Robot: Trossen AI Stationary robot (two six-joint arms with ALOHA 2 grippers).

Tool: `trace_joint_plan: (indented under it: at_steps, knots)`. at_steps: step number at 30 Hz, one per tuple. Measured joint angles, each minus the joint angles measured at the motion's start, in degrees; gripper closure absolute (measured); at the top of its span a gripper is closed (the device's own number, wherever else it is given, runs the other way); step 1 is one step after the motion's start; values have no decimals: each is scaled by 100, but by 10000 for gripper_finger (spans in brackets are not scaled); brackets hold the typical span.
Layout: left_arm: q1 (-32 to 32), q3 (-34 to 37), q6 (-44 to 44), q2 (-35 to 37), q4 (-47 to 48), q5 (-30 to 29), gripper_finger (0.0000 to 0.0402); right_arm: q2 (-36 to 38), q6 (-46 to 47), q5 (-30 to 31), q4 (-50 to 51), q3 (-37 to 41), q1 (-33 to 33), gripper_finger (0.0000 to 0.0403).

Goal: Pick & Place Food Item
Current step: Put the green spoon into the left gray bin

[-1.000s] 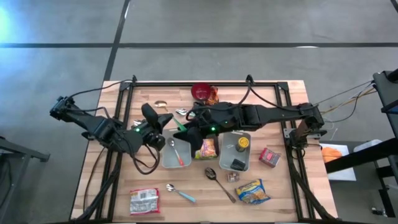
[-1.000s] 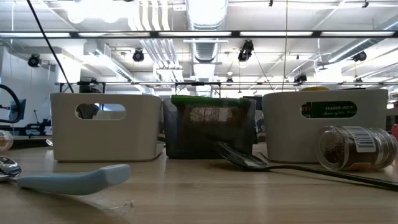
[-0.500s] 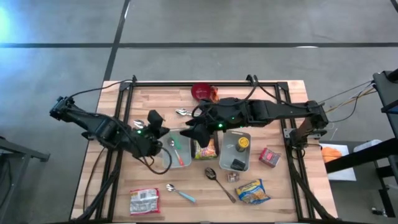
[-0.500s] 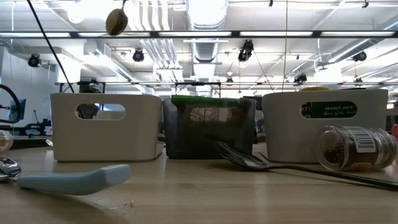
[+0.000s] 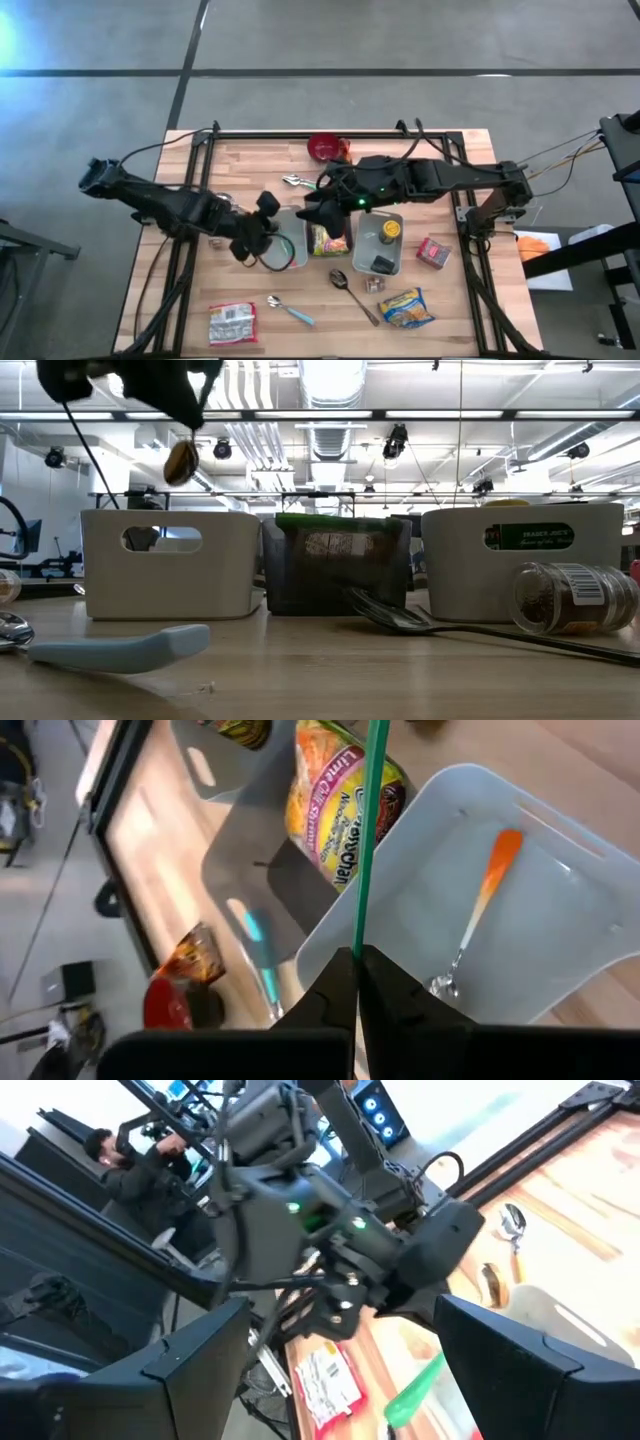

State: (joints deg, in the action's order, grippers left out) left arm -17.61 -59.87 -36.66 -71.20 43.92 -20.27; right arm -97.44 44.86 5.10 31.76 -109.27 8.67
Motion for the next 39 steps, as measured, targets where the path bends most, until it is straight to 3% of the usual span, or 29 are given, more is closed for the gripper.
trace_joint_plan:
  at_steps: [6, 15, 39]
  knots:
    - [250, 389, -260, 0, -300, 687, 401, 254, 108, 191, 416, 0, 54, 90]
    - [357, 696, -615, -426, -846, 835, 401, 634, -70, 747, 616, 0, 146, 90]
    - [772, 699, -1156, -2162, -961, 1255, 401, 657, 59, 1013, 1272, 13, 497, 90]
